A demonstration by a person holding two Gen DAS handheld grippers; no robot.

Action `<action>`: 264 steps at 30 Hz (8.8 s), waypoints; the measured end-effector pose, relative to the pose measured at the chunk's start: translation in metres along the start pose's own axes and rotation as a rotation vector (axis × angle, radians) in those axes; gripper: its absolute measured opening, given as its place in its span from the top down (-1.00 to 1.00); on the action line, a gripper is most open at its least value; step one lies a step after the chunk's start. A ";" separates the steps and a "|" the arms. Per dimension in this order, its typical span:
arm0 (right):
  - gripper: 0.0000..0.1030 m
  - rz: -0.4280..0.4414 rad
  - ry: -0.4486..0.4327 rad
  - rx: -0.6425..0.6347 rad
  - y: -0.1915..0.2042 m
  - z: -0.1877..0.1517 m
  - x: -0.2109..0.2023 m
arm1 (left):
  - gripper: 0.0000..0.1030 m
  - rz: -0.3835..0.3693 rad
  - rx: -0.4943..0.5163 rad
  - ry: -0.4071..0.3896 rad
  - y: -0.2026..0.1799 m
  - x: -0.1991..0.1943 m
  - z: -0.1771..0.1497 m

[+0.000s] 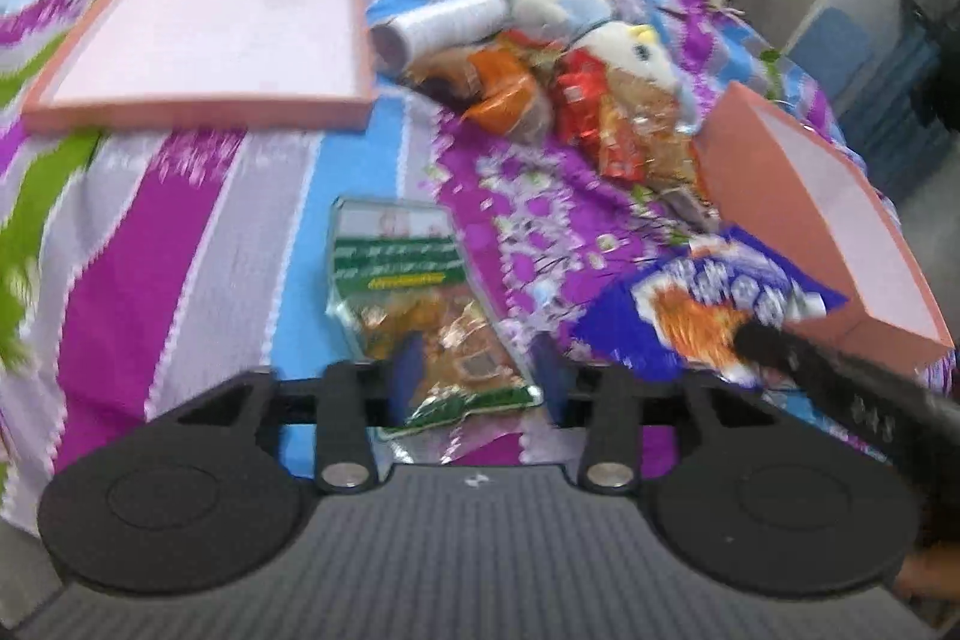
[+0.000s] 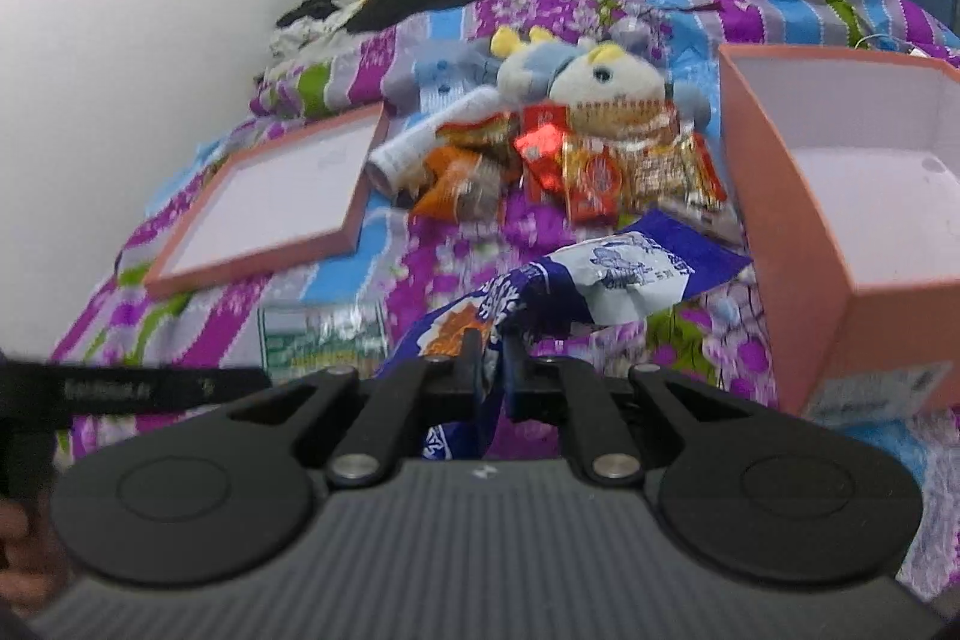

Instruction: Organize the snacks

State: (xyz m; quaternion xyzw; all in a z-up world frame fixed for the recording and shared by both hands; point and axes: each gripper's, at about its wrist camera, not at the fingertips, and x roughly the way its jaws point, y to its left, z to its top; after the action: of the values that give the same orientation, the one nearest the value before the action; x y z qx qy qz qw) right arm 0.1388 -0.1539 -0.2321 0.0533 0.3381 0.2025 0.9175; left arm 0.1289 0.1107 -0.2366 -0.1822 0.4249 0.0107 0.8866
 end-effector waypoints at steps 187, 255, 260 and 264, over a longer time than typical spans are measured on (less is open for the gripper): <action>0.21 -0.200 -0.049 -0.155 -0.006 0.047 0.017 | -0.53 -0.167 -0.003 -0.075 -0.020 0.060 0.105; 0.76 -0.248 0.100 -0.370 0.002 0.020 0.092 | 0.55 -0.251 0.023 0.145 -0.019 0.140 0.109; 0.76 -0.250 0.084 -0.379 0.006 0.002 0.069 | 0.55 -0.245 0.034 0.095 -0.027 0.112 0.097; 0.76 -0.242 0.080 -0.362 0.006 -0.009 0.050 | 0.55 -0.240 0.035 0.074 -0.030 0.097 0.088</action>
State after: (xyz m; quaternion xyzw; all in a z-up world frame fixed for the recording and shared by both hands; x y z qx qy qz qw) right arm 0.1650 -0.1286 -0.2675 -0.1614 0.3365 0.1501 0.9156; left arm 0.2615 0.0982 -0.2501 -0.2165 0.4327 -0.1097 0.8683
